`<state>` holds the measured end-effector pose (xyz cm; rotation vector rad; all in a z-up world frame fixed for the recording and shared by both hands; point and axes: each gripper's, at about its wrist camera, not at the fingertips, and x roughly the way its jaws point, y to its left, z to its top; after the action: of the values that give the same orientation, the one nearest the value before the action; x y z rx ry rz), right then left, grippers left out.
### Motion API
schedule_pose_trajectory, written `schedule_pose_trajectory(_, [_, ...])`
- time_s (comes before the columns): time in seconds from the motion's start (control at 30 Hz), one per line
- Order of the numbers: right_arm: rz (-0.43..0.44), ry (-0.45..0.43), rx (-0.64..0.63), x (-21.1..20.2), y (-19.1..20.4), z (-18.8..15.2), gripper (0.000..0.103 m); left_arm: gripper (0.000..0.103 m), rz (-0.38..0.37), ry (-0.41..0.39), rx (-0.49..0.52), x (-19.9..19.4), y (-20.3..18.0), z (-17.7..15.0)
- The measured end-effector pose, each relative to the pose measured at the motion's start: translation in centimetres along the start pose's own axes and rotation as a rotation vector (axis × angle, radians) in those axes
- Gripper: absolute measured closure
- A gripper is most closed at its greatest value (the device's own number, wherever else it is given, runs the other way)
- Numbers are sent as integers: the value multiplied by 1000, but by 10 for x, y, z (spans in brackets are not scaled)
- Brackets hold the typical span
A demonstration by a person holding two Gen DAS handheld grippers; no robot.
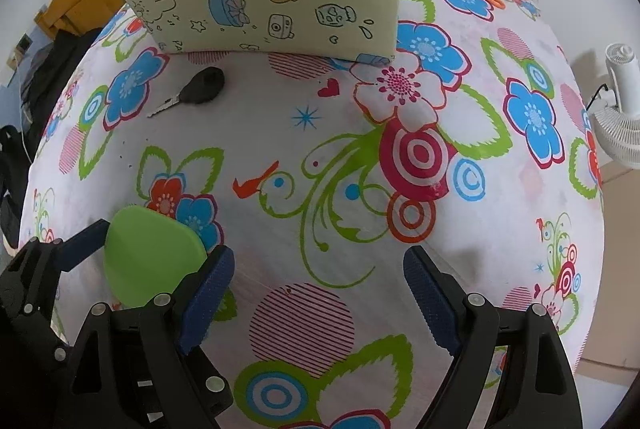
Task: Organize rigid objects
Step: 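Grasp the green soap box with the left gripper and lift it, then grasp the black car key with the right gripper while the left holds the green box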
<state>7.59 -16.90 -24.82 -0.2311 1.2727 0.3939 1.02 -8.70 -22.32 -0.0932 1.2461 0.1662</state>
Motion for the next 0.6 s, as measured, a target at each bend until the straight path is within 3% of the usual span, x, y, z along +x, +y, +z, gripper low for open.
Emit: schedule_pose_trajectory(0.6, [1,-53,57,-1,36,41,14,8,-18,0,64,3,43,34])
